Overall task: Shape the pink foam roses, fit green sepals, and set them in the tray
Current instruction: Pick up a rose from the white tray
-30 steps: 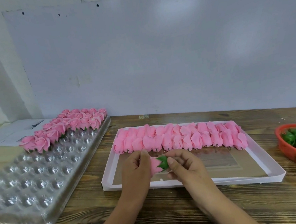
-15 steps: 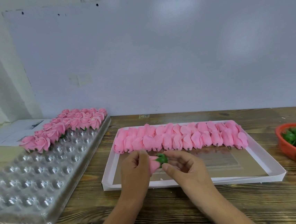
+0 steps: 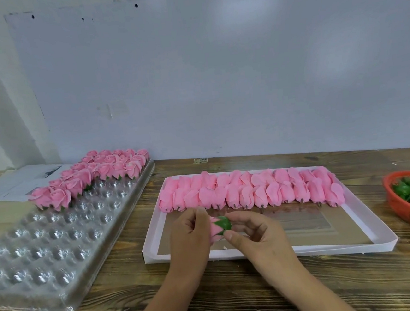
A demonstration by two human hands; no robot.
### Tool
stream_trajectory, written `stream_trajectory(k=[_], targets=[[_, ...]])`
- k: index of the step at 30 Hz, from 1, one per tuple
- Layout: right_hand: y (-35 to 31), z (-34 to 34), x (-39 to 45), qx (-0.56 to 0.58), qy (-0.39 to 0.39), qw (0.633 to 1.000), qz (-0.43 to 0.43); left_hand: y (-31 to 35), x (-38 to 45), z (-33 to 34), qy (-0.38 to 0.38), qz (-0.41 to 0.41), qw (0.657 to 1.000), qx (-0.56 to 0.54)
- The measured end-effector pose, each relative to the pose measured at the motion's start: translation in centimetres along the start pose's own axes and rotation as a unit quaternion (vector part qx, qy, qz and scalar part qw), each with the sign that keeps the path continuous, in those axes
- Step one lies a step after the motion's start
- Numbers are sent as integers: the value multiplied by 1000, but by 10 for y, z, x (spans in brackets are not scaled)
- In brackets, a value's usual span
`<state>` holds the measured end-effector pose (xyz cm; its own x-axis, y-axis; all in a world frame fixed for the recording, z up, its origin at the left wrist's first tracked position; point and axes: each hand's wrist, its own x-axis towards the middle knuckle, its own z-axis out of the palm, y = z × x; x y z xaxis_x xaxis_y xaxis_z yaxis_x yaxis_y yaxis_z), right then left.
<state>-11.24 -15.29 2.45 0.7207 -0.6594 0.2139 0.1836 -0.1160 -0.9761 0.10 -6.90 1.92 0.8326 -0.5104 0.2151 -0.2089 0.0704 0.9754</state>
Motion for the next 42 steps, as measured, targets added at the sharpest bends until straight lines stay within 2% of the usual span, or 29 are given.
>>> stream_trajectory(k=[9,15,23,31,34,42], targets=[[0,1,0,17,-4,1000,26,2,-3,0,-5,-11,999,-33],[0,-2,1,-24,23,999,-16,2,-2,0,-4,-28,999,-37],[0,-4,0,-23,24,999,-1,0,-2,0,-4,-14,1000,-11],[-3,0,0,20,-6,998,61,4,-8,2,-8,67,993,96],[-2,0,0,12,-4,999,41,7,-8,3,-13,54,996,69],[5,3,0,8,-6,1000,9,8,-8,3,-13,87,994,66]])
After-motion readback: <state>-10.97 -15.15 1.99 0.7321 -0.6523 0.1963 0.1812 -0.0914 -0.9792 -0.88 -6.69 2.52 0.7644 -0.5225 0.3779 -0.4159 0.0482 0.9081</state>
